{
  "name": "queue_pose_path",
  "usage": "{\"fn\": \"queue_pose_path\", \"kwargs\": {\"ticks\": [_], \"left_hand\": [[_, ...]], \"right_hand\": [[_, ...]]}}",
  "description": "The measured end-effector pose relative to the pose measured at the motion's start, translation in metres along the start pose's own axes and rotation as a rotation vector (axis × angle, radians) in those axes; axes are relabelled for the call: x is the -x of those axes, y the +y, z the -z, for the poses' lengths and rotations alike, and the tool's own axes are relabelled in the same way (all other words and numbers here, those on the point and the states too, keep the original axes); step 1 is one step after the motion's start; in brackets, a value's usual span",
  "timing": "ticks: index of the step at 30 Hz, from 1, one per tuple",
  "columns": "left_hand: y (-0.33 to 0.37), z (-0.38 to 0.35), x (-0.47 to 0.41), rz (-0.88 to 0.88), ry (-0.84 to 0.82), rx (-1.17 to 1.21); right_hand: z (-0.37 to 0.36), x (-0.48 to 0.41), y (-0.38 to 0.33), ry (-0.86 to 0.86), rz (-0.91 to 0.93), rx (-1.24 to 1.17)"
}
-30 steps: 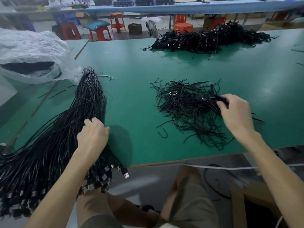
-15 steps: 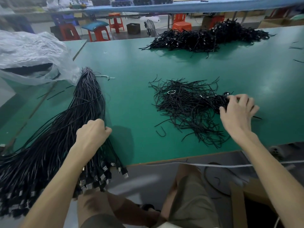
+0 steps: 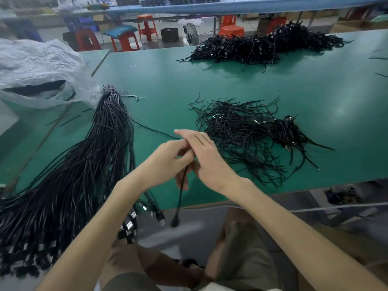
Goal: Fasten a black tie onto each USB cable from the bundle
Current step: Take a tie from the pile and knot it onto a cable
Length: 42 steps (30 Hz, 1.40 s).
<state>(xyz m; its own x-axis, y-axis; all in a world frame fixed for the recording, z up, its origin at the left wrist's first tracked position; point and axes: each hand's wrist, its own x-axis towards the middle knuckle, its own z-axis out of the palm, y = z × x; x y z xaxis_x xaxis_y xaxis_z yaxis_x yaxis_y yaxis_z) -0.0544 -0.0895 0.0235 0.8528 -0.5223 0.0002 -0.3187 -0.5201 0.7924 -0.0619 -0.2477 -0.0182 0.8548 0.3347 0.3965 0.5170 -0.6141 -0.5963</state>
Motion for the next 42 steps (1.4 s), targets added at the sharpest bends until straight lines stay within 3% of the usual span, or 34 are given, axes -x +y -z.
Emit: {"fn": "queue_pose_path", "kwargs": {"ticks": [4,7,10,13,18,21,27,30,33,35,37,39,42], "left_hand": [[-0.009,0.012,0.005,0.084,-0.047,0.293],[-0.023,0.026,0.011,0.101,0.024,0.650],[-0.038,0.040,0.014,0.037,0.157,1.033],[-0.051,0.046,0.015,-0.076,0.178,1.352],[-0.058,0.029,0.008,0.068,0.213,1.187],[-0.054,0.023,0.009,0.026,0.233,1.319],[-0.044,0.033,0.020,-0.141,0.056,1.702],[-0.038,0.031,0.022,-0.128,0.142,1.614],[-0.032,0.030,0.027,-0.090,0.185,1.358],[-0.028,0.034,0.034,-0.106,0.070,1.014],[-0.023,0.035,0.039,-0.078,-0.128,0.534],[-0.016,0.027,0.039,-0.006,-0.316,0.202],[-0.015,0.008,0.028,0.054,-0.274,-0.054]], "right_hand": [[0.002,0.002,0.009,-0.009,-0.079,0.003],[0.007,0.008,0.020,0.091,-0.147,-0.062],[0.010,0.012,0.027,0.093,-0.242,-0.146],[0.007,0.018,0.024,0.006,-0.260,-0.211],[-0.008,0.032,0.003,-0.167,-0.133,-0.013],[-0.017,0.035,-0.010,-0.243,-0.031,0.122],[-0.019,0.033,-0.005,-0.145,-0.193,-0.358],[-0.017,0.024,0.009,-0.128,-0.272,-0.423],[-0.017,0.019,0.018,-0.154,-0.272,-0.401],[-0.014,0.016,0.020,-0.139,-0.249,-0.409],[-0.010,0.008,0.019,-0.091,-0.265,-0.505],[-0.005,-0.003,0.013,-0.050,-0.296,-0.574],[-0.004,-0.017,-0.001,-0.017,-0.237,-0.521]]}}
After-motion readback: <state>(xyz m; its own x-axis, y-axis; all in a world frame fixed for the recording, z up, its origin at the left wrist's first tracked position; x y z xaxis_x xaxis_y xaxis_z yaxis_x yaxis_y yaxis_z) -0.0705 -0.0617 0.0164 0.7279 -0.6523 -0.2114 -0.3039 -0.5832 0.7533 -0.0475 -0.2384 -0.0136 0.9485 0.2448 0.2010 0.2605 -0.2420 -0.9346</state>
